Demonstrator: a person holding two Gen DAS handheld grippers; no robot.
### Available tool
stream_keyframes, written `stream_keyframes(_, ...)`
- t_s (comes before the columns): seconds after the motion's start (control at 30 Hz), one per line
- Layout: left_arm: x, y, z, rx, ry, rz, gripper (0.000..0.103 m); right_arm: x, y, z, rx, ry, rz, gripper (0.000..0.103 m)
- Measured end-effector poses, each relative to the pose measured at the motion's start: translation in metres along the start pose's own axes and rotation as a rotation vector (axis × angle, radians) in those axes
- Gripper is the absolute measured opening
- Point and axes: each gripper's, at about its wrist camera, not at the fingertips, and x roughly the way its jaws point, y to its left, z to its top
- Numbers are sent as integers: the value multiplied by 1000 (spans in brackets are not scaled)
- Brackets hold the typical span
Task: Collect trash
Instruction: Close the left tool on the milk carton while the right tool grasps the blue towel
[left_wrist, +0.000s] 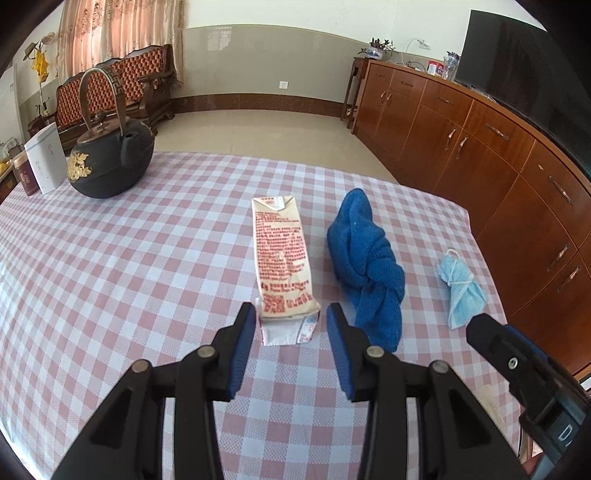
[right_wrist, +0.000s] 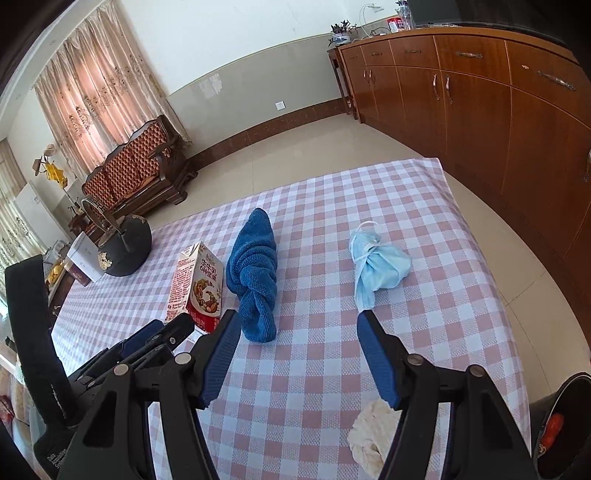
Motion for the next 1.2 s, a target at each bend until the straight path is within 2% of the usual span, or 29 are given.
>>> stream_keyframes(0.43, 37, 6, 11, -42, 36, -8, 41, 45, 10, 18, 25, 47, -2, 68)
stream_keyframes(0.47, 37, 7, 12, -45, 35, -9, 37, 48, 12, 19, 24, 49, 0, 68)
stream_keyframes(0.73, 36, 21, 19, -55, -8, 39, 36, 73, 25, 26, 18, 75, 1, 68)
stream_keyframes(1.13, 34, 42, 15, -64, -6, 71, 36, 112, 44, 28, -10, 124, -16, 68)
stream_keyframes(1.17, 34, 44, 15, -69, -4, 68, 36, 114, 45, 27, -16, 125, -13, 67)
stream_keyframes(1.2, 33, 46, 15, -75, -1, 63, 37, 117, 46, 27, -20, 125, -15, 62)
